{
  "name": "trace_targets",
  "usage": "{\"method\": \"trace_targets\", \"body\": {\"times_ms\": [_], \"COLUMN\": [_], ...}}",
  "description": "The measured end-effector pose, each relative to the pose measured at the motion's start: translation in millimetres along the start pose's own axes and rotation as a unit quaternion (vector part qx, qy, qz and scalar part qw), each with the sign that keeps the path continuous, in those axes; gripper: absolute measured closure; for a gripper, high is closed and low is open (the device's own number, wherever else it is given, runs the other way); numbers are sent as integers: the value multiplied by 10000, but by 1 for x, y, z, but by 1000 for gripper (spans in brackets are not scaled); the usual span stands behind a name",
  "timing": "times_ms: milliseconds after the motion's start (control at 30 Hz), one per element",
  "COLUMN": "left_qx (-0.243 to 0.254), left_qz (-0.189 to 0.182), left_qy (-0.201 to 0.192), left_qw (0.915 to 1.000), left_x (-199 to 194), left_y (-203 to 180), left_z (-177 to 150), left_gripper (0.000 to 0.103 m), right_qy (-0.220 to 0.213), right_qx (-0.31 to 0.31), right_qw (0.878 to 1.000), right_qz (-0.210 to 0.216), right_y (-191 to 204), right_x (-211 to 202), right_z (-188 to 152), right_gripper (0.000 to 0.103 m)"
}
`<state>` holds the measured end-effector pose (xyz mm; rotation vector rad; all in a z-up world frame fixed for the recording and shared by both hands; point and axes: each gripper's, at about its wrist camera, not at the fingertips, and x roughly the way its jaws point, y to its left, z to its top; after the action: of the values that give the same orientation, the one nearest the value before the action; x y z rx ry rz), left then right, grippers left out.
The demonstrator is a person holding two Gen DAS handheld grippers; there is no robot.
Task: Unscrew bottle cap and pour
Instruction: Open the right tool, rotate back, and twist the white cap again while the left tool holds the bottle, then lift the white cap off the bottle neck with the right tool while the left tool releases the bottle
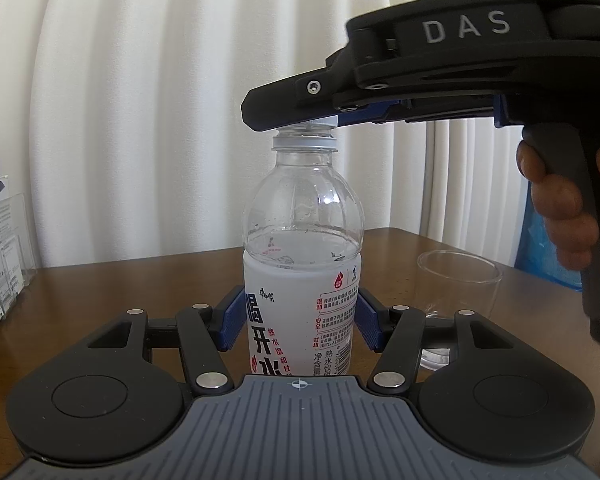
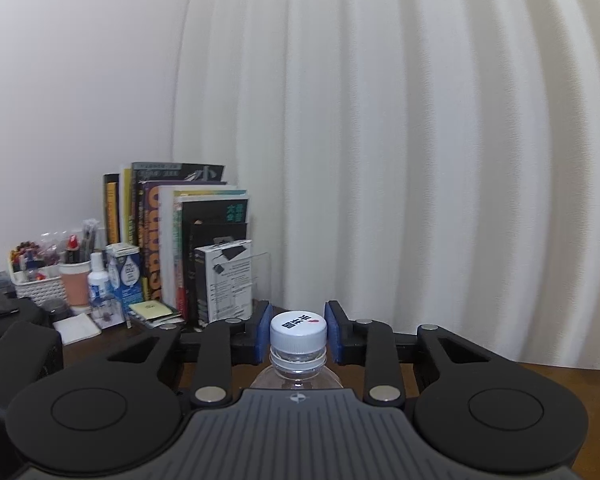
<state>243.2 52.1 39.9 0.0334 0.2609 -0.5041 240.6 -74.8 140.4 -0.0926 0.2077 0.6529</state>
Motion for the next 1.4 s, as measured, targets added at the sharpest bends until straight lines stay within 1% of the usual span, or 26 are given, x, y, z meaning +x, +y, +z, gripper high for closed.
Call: {"method": "trace_targets", "body": {"times_ms": [133,167,200,300,333,433,567,767,967,1067,1333,1400], "left_qx": [10,17,22,45,52,56,65,70,76,76,88,92], "left_qz": [-2,-3,-7,-7,-5,-5,-3,-21,-19,-17,-7,5], "left_qy": [18,21,23,23,21,18,18,22,19,19,22,25], "left_qw": [10000,10000,10000,10000,10000,10000,10000,10000,10000,10000,10000,10000], "left_x": [3,3,3,3,2,2,2,2,-2,-3,-2,-2], "left_y": [3,3,3,3,3,3,3,3,4,5,4,3], "left_z": [2,2,2,2,2,2,2,2,1,0,1,2], "left_gripper": [45,45,45,45,45,45,45,45,45,45,45,45], "right_qy": [235,301,331,570,610,810,893,757,758,826,742,728], "right_qx": [-47,-156,-197,-385,-428,-701,-792,-817,-910,-916,-855,-809], "right_qw": [9978,9959,9950,9875,9859,9754,9659,9629,9614,9596,9635,9679], "right_qz": [614,841,920,1418,1496,1927,2296,2457,2483,2527,2425,2266], "right_y": [-17,-23,-24,-37,-39,-45,-52,-57,-61,-62,-64,-63], "right_x": [5,6,7,11,12,17,23,21,20,23,22,21], "right_z": [8,10,11,19,21,28,32,31,35,36,41,42], "right_gripper": [72,72,72,72,72,71,72,71,72,72,72,72]}}
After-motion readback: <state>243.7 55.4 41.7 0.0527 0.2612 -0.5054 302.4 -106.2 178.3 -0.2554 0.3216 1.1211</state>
